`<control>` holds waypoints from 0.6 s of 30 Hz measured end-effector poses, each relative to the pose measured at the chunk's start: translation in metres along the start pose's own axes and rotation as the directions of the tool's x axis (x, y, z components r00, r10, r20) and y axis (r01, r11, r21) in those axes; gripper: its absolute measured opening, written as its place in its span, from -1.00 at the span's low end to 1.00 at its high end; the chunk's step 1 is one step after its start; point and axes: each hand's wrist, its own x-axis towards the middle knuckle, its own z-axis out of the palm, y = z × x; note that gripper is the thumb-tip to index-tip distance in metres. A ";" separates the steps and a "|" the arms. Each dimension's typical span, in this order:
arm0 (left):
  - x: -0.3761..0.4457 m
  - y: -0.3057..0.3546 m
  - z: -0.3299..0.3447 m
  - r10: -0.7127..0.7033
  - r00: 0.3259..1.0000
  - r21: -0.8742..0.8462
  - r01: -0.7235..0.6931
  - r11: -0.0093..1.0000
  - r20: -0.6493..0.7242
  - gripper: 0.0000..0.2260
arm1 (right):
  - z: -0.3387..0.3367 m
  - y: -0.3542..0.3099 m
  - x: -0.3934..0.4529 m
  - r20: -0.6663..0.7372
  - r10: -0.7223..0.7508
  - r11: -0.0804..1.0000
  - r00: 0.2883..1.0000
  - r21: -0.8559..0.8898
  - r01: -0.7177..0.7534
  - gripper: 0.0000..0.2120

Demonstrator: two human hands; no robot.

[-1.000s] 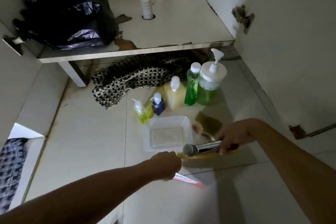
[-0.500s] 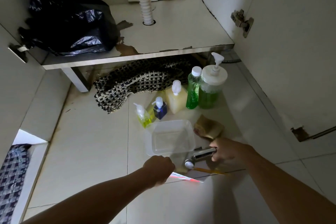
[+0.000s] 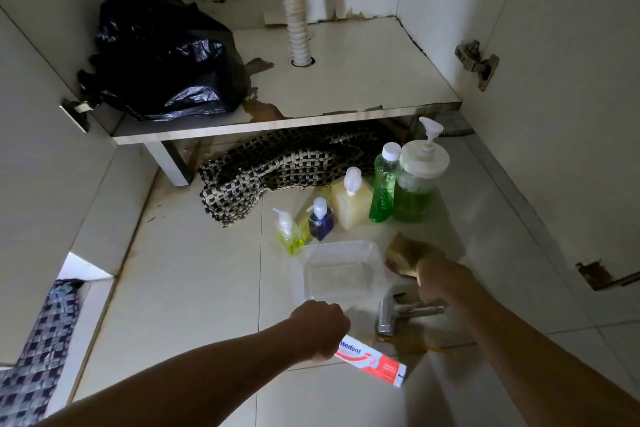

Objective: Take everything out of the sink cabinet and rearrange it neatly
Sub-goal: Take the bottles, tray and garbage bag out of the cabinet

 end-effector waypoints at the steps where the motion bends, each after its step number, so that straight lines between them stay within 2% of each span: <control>1: -0.004 -0.003 -0.010 0.002 1.000 -0.005 -0.002 1.000 0.002 -0.77 | -0.012 -0.002 0.002 -0.007 0.002 1.000 1.000 0.027 -0.002 -0.70; 4: -0.017 -0.030 -0.049 -0.004 1.000 -0.067 0.004 0.998 0.010 -0.65 | -0.049 -0.013 0.008 -0.063 -0.029 0.992 0.998 0.124 0.036 -0.69; 6: -0.027 -0.065 -0.081 -0.036 0.999 -0.112 0.031 0.993 -0.039 -0.63 | -0.069 -0.025 0.016 -0.103 -0.100 0.974 0.990 0.193 0.119 -0.78; 8: -0.039 -0.106 -0.111 -0.120 0.984 -0.151 0.100 0.983 -0.130 -0.66 | -0.093 -0.042 0.017 -0.152 -0.178 0.940 0.972 0.266 0.214 -0.87; 10: -0.054 -0.150 -0.134 -0.261 0.939 -0.282 0.194 0.940 -0.223 -0.71 | -0.119 -0.065 0.011 -0.216 -0.245 0.881 0.945 0.356 0.310 -0.91; 12: -0.073 -0.192 -0.148 -0.451 0.830 -0.499 0.253 0.829 -0.328 -0.77 | -0.141 -0.091 0.004 -0.270 -0.324 0.816 0.907 0.405 0.412 -0.97; 14: -0.093 -0.229 -0.150 -0.634 0.676 -0.691 0.250 0.678 -0.377 -0.81 | -0.158 -0.118 -0.001 -0.311 -0.381 0.764 0.871 0.426 0.485 -0.88; 16: -0.105 -0.262 -0.144 -0.768 0.532 -0.846 0.163 0.507 -0.358 -0.80 | -0.173 -0.145 0.001 -0.362 -0.398 0.717 0.843 0.451 0.532 -0.85; 18: -0.112 -0.290 -0.137 -0.883 0.364 -0.951 -0.022 0.308 -0.295 -0.73 | -0.190 -0.171 0.009 -0.430 -0.395 0.693 0.812 0.441 0.570 -0.82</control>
